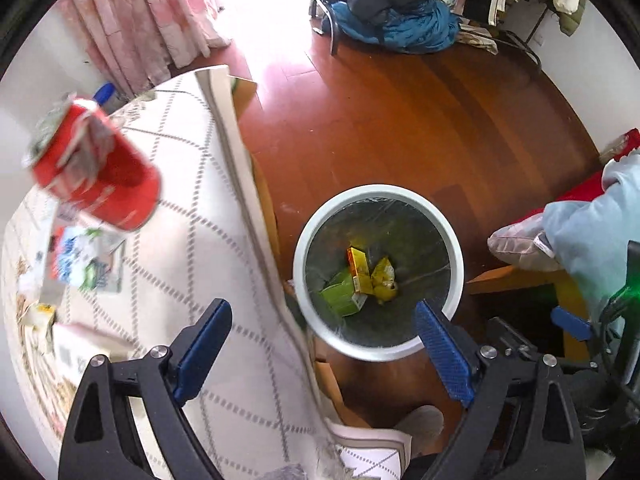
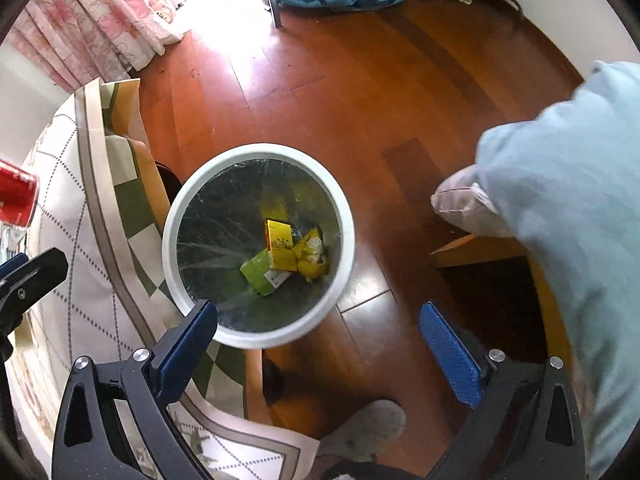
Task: Collect trash
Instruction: 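Move both tools over the wastebasket and open them to drop the items, then return both tools to the table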
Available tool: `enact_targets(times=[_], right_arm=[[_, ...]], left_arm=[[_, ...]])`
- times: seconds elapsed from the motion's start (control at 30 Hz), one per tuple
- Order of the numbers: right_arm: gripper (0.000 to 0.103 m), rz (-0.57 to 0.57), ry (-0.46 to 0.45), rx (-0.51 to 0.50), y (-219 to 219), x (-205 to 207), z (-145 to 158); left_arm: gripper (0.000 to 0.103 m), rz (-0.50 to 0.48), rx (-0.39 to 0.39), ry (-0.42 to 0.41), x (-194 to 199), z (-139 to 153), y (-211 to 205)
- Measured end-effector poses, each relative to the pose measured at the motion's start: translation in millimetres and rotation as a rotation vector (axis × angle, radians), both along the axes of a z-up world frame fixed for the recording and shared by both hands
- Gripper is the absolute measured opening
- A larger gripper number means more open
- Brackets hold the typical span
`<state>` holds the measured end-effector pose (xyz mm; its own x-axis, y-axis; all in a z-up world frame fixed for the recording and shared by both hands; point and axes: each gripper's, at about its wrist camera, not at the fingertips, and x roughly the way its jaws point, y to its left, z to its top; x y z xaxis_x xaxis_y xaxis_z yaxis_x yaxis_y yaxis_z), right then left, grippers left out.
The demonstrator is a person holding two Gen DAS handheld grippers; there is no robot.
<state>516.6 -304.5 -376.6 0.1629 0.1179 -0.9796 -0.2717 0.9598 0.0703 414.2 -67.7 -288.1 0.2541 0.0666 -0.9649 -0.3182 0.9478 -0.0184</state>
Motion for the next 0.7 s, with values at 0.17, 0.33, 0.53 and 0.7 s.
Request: enact_targets(times=[0.17, 0.33, 0.53, 0.7], right_arm=[[0.102, -0.002, -0.041, -0.001, -14.7, -24.1, 34.1], [0.102, 0.011, -0.105, -0.002, -22.6, -52.1, 74.6], [0.102, 0.016, -0.192, 0.028, -28.8, -88.9, 134.0], [0.102, 0.015, -0.265, 0.089, -32.8, -126.4, 187.7]], left_arm=[[0.093, 0.007, 0.030, -0.037, -21.2, 24.8, -2.8], [0.093, 0.014, 0.068, -0.098, -47.2, 59.0, -8.4], [0.093, 0.039, 0.087, -0.175, -86.9, 104.3, -14.1], [0.093, 0.103, 0.122, -0.214, -129.9, 137.8, -9.5]])
